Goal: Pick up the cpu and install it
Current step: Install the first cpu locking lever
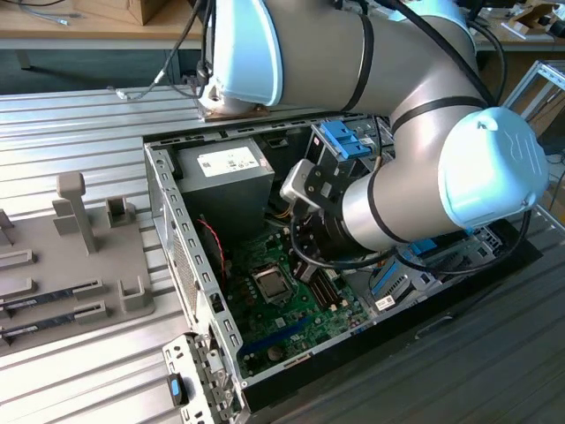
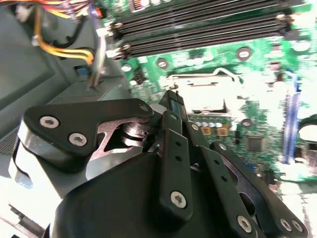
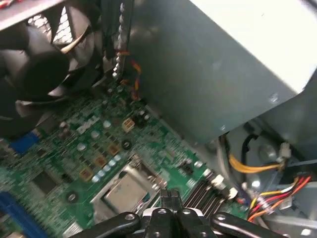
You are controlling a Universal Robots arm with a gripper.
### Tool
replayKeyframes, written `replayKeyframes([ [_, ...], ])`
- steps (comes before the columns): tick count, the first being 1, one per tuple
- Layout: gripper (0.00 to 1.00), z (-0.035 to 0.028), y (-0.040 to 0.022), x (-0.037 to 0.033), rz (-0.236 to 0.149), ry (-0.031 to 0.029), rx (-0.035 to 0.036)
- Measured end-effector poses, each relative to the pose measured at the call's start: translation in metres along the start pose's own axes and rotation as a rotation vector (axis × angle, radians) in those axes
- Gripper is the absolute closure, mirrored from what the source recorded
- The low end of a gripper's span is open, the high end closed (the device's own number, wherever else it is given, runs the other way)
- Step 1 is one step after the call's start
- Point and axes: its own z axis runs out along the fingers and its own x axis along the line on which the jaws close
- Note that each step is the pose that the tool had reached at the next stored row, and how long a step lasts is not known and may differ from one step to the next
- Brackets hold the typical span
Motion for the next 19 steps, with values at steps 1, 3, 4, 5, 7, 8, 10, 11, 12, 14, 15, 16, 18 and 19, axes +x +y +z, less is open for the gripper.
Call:
replayKeyframes([
  [1,0.89,0.0005,0.0009,-0.0010,0.005,0.0359,0.0353],
  [3,0.89,0.0010,0.0017,-0.0019,0.010,0.0657,0.0647],
  [4,0.89,0.0012,0.0021,-0.0023,0.012,0.0783,0.0773],
  [5,0.89,0.0014,0.0024,-0.0026,0.014,0.0909,0.0898],
  [7,0.89,0.0017,0.0034,-0.0023,0.019,0.1238,0.1221],
  [8,0.89,0.0020,0.0052,-0.0005,0.022,0.1481,0.1465],
  [10,0.89,0.0023,0.0076,0.0018,0.024,0.1659,0.1643],
  [11,0.89,0.0026,0.0086,0.0028,0.025,0.1701,0.1686],
  [12,0.89,0.0034,0.0115,0.0059,0.025,0.1740,0.1726],
  [14,0.89,0.0064,0.0198,0.0151,0.025,0.1744,0.1751],
  [15,0.89,0.0085,0.0245,0.0204,0.025,0.1750,0.1767],
  [16,0.89,0.0094,0.0255,0.0219,0.024,0.1759,0.1774],
  [18,0.89,0.0111,0.0258,0.0232,0.023,0.1773,0.1783],
  [19,0.89,0.0120,0.0255,0.0236,0.023,0.1779,0.1786],
])
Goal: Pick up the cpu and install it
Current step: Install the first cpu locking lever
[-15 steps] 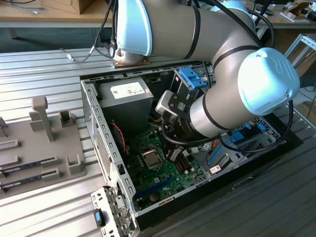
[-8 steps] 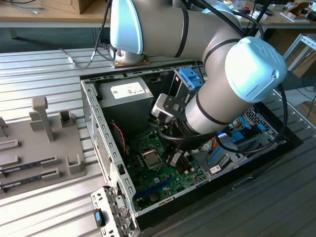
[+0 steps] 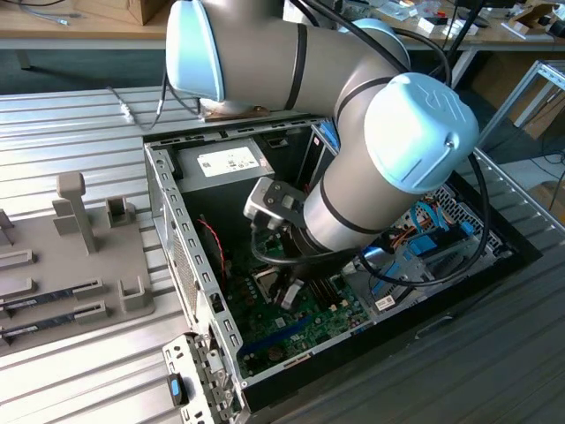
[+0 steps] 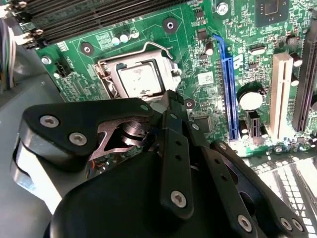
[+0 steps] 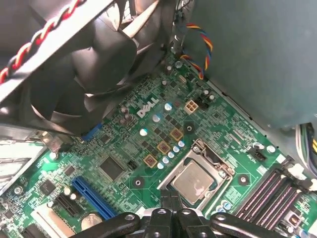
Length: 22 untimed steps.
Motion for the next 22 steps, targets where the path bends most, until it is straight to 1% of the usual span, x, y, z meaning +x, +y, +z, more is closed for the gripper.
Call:
replayKeyframes([
  [1,0.89,0.0021,-0.0002,0.0004,-0.001,0.0007,0.0006],
  [3,0.89,0.0042,-0.0006,0.0008,-0.001,0.0026,0.0023],
  [9,0.89,0.0082,-0.0046,0.0042,-0.004,0.0153,0.0140],
  [11,0.89,0.0123,-0.0054,0.0042,-0.006,0.0205,0.0186],
  [12,0.89,0.0146,-0.0059,0.0041,-0.006,0.0240,0.0218],
  [13,0.89,0.0160,-0.0063,0.0041,-0.007,0.0261,0.0235],
  [15,0.89,0.0181,-0.0069,0.0041,-0.009,0.0283,0.0254],
  [17,0.89,0.0212,-0.0076,0.0041,-0.012,0.0329,0.0292],
  [20,0.89,0.0242,-0.0081,0.0042,-0.017,0.0362,0.0317],
  [22,0.89,0.0252,-0.0083,0.0042,-0.022,0.0375,0.0320],
])
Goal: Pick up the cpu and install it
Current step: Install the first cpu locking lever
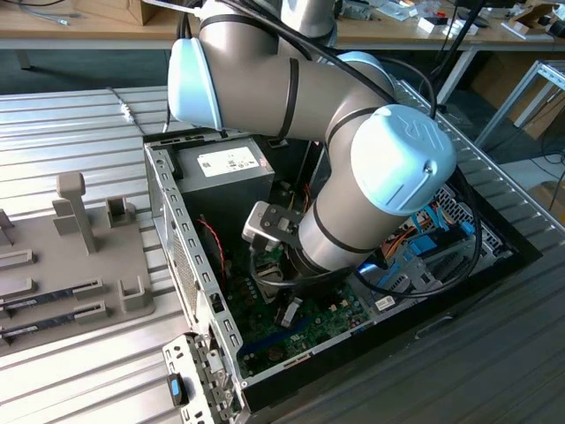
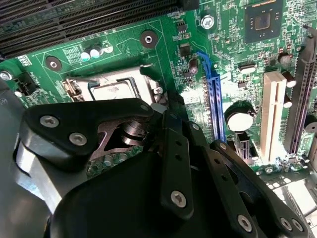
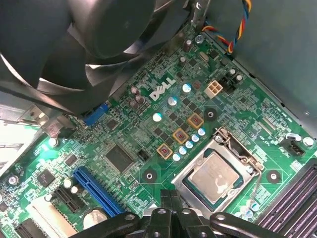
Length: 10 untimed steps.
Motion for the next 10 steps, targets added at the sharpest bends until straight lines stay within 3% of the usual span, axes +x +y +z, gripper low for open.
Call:
replayKeyframes([
  [10,0.89,0.0008,0.0074,-0.0078,-0.014,0.0054,0.0038],
])
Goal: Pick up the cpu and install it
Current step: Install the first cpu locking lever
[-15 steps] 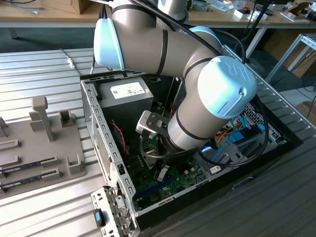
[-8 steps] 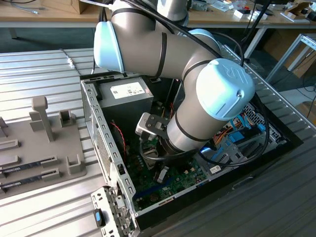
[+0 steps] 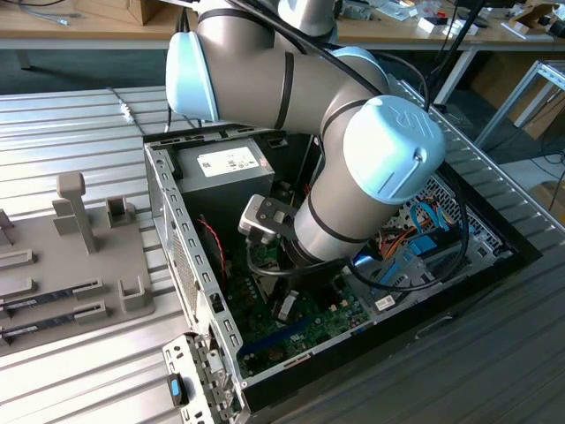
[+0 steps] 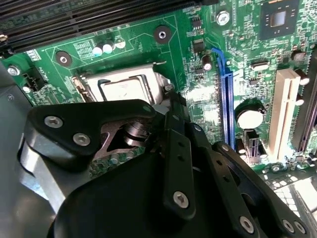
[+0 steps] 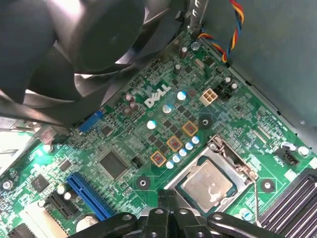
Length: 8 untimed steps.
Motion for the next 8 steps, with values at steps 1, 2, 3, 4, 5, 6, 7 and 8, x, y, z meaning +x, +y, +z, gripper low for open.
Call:
replayKeyframes([
  [1,0.89,-0.0002,0.0001,0.0000,-0.002,0.0000,0.0000],
  [2,0.89,-0.0005,0.0002,0.0000,-0.004,0.0000,-0.0001],
  [3,0.89,-0.0008,0.0002,-0.0001,-0.006,0.0003,-0.0001],
  [4,0.89,-0.0012,0.0001,-0.0003,-0.009,0.0008,0.0000],
  [5,0.89,-0.0030,-0.0003,-0.0006,-0.015,0.0020,0.0001],
  [6,0.89,-0.0048,-0.0003,-0.0009,-0.018,0.0026,0.0001],
  [7,0.89,-0.0057,-0.0004,-0.0011,-0.020,0.0030,-0.0001],
  [8,0.89,-0.0065,-0.0007,-0.0017,-0.022,0.0037,-0.0005],
])
